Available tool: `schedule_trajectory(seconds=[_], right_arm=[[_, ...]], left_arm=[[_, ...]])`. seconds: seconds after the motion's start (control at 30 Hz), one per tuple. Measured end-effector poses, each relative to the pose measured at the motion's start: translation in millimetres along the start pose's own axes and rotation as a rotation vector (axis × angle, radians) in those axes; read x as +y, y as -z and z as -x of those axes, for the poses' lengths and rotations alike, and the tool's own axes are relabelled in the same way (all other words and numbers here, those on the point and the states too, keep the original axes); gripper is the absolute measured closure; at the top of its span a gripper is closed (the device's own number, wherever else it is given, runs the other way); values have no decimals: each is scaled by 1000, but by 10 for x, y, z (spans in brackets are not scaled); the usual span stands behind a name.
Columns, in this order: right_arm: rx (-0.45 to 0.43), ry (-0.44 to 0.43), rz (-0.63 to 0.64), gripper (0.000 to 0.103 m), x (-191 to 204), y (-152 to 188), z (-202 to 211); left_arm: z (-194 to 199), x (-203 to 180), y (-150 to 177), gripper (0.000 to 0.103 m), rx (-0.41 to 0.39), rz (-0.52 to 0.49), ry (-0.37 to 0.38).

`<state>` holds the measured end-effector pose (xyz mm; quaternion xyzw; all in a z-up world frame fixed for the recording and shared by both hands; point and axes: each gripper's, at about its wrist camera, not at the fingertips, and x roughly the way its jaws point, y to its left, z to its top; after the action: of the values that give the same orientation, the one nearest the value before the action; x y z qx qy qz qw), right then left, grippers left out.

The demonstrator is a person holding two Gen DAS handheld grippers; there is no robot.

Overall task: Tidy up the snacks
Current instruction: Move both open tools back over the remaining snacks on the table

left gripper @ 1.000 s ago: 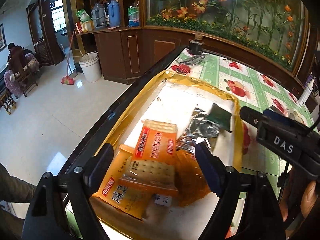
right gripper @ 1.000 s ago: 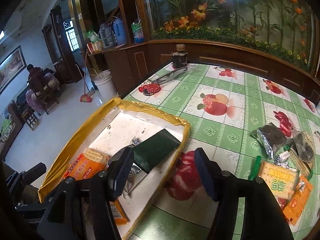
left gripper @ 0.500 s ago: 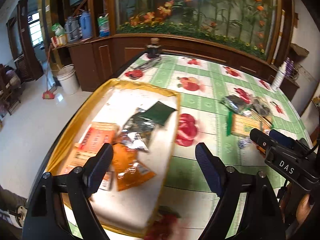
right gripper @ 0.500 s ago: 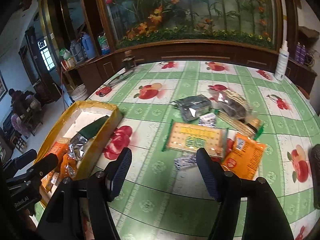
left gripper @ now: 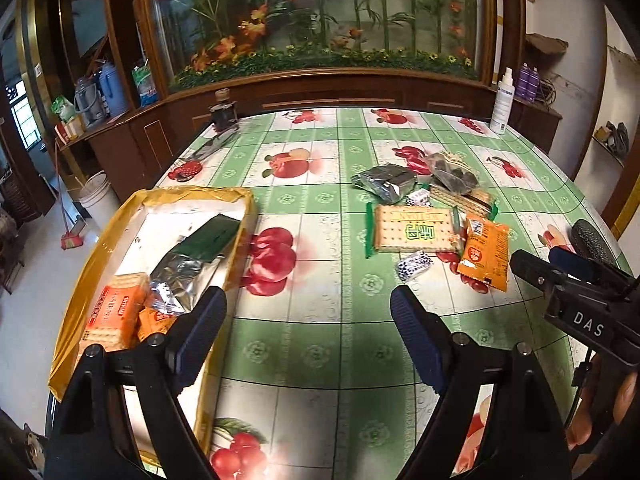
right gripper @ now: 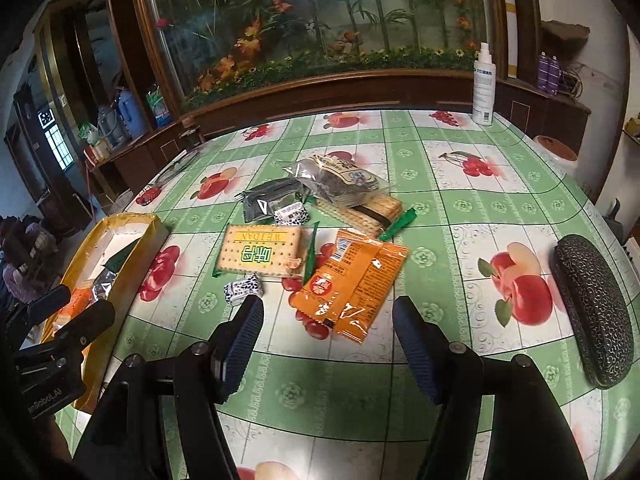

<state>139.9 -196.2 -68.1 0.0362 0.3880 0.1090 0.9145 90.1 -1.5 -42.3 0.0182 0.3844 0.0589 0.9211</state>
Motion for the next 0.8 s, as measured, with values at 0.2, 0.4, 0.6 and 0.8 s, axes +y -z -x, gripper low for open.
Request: schedule_trajectory(seconds=[0.2,0.4,0.6,0.8], right_arm=[[-2,20,-25,34,-206,19,41],[2,25,-35,34,-272,28,23],[18,20,-36,34,-279,31,-67],[32,20,-35,34,-259,25,-176]], left_arm=[[-24,-139,-14,19,1,-26,5],[-94,-232,-17,19,14,-41,12],[-196,-284,-5,19,38,-48,61],[-301,-335,-5,19,52,-61,100]])
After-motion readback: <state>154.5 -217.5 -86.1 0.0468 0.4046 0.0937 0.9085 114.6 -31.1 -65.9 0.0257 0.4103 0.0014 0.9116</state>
